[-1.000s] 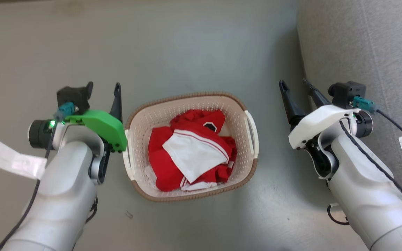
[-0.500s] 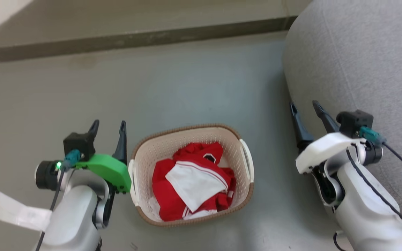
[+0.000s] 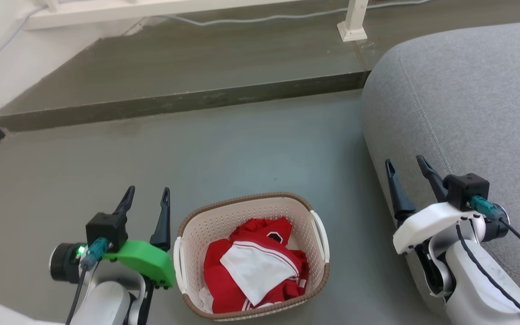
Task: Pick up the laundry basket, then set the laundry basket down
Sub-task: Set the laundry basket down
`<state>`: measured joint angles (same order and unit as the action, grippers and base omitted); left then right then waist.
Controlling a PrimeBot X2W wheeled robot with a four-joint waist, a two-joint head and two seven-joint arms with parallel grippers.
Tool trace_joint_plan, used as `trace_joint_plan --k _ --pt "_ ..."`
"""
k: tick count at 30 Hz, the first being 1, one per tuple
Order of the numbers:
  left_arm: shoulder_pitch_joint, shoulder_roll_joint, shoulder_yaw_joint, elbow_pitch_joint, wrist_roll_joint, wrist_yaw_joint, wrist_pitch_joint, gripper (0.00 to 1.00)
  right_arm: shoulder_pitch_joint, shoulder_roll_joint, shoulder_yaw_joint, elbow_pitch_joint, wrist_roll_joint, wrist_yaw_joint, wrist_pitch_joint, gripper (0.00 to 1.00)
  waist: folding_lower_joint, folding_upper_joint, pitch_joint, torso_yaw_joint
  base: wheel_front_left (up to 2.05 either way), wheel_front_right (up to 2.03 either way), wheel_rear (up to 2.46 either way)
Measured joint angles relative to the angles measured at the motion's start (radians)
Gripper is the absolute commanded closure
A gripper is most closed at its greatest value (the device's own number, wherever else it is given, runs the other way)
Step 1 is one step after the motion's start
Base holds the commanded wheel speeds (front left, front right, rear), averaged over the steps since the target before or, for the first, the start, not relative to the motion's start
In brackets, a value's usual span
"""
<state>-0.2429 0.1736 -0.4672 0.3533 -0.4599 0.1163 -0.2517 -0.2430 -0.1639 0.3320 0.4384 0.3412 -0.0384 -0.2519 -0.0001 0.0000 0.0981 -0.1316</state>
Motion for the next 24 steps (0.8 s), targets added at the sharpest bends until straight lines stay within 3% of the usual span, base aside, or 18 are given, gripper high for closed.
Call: trace_joint_plan --k 24 --pt "0.262 -0.007 0.133 -0.189 0.115 0.007 0.0 0.0 0.159 -0.005 -0.017 -0.122 -0.038 -0.026 0.0 0.0 0.0 0.0 -0.05 0.023 0.0 0.0 0.0"
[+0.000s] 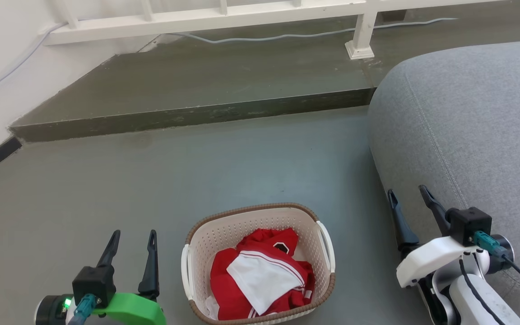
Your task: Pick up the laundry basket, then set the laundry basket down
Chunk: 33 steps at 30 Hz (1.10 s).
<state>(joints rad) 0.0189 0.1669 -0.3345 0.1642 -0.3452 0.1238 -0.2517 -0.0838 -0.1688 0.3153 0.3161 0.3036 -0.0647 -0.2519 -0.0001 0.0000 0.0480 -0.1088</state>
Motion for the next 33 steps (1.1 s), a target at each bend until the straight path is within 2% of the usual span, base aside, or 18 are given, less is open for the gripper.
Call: trace_joint_plan --k 15,33 --pt "0.069 -0.026 0.036 -0.073 0.053 0.0 0.0 0.0 0.033 0.006 -0.002 -0.054 -0.006 0.0 0.0 0.0 0.0 0.0 0.005 0.003 0.0 0.0 0.0" --pt "0.106 -0.051 0.066 -0.119 0.078 0.0 0.002 0.0 0.052 0.003 -0.008 -0.092 -0.032 -0.017 0.0 0.0 0.0 0.0 0.007 0.002 0.0 0.0 0.0"
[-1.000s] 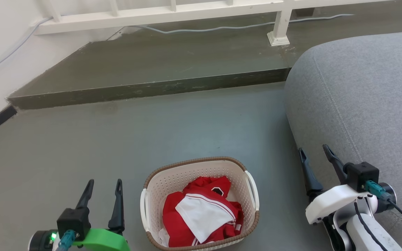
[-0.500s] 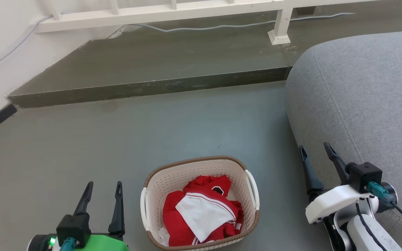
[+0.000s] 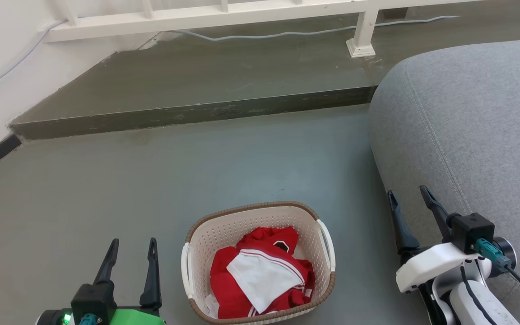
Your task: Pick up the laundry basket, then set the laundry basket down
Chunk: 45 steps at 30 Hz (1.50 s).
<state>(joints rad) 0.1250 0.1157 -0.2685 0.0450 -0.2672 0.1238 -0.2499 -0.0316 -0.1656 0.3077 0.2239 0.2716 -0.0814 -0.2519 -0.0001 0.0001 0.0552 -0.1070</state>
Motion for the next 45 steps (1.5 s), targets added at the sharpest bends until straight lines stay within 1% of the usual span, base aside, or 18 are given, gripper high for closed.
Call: trace_joint_plan --k 10,11,17,22,27,31,40,45 --pt "0.006 -0.009 0.01 -0.022 0.009 0.0 0.008 0.0 0.001 0.0 0.004 -0.015 -0.018 0.0 0.0 0.0 0.0 0.0 -0.002 0.001 0.0 0.0 0.0" --pt "0.008 -0.01 0.01 -0.023 0.009 0.0 0.012 1.0 0.001 0.0 0.004 -0.016 -0.018 0.0 0.0 1.0 0.0 0.0 -0.002 0.002 0.0 0.0 0.0" --pt "0.016 -0.016 -0.001 0.019 -0.004 -0.002 0.012 1.0 0.037 0.018 0.011 0.025 -0.013 0.002 0.001 1.0 0.0 0.0 -0.002 0.002 0.0 0.0 0.0" --pt "0.03 -0.021 -0.013 0.009 -0.044 -0.01 0.012 1.0 0.042 0.024 0.003 0.018 0.041 0.011 0.001 1.0 0.0 0.0 -0.003 0.007 0.0 0.0 0.0" --pt "0.039 -0.027 -0.012 0.0 -0.116 -0.018 0.012 1.0 0.043 0.033 -0.005 0.005 0.112 0.02 0.008 1.0 0.0 0.0 -0.006 0.014 0.0 0.0 0.0" --pt "0.039 -0.028 0.01 -0.002 -0.193 -0.026 0.022 1.0 0.043 0.036 -0.021 0.001 0.186 0.028 0.021 1.0 0.0 0.0 -0.008 0.019 0.0 0.0 0.0" --pt "0.037 -0.03 0.042 0.002 -0.333 -0.028 0.052 1.0 0.043 0.041 -0.065 -0.003 0.318 0.038 0.052 1.0 0.0001 0.0 -0.012 0.028 0.0 0.0 0.0" --pt "0.034 -0.029 0.053 0.007 -0.405 -0.046 0.066 1.0 0.042 0.041 -0.083 -0.004 0.39 0.046 0.069 1.0 0.0001 -0.0001 -0.014 0.033 0.0 0.0 0.0"
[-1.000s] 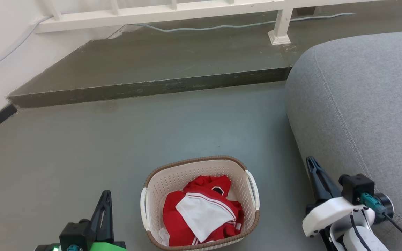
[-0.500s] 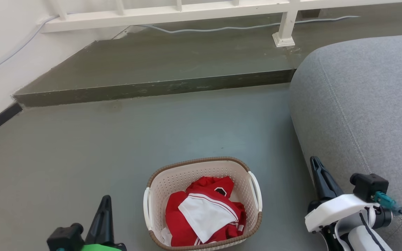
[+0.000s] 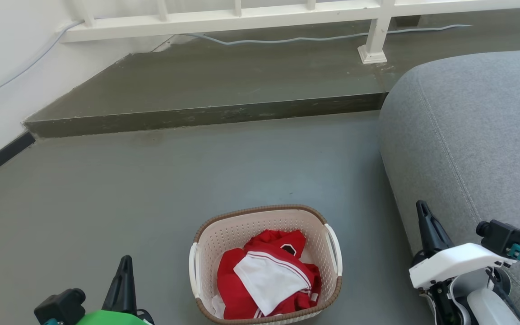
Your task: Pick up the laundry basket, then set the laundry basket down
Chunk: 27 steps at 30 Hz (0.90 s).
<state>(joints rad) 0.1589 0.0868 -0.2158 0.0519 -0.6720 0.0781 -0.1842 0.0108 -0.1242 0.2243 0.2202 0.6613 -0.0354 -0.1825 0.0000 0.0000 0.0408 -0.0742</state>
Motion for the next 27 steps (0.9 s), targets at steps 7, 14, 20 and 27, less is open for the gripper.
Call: trace_joint_plan --k 7,14,20,27 --pt "-0.019 0.003 0.021 0.007 -0.099 -0.013 0.019 1.0 -0.001 0.0 -0.028 -0.001 0.098 0.009 0.026 1.0 0.0 0.0 -0.003 0.007 0.0 0.0 0.0" --pt "-0.033 0.005 0.033 0.025 -0.187 -0.026 0.041 1.0 -0.002 0.0 -0.053 0.0 0.184 0.021 0.044 1.0 0.0 0.0 -0.006 0.013 0.0 0.0 0.0" --pt "-0.044 0.012 0.052 0.037 -0.27 -0.04 0.059 1.0 -0.002 0.001 -0.073 0.001 0.268 0.034 0.065 1.0 0.0 0.0001 -0.009 0.019 0.0 0.0 0.0" --pt "-0.064 0.017 0.064 0.054 -0.373 -0.057 0.078 1.0 -0.004 0.002 -0.099 0.002 0.365 0.047 0.087 1.0 0.0 0.0 -0.013 0.027 0.0 0.0 0.0"
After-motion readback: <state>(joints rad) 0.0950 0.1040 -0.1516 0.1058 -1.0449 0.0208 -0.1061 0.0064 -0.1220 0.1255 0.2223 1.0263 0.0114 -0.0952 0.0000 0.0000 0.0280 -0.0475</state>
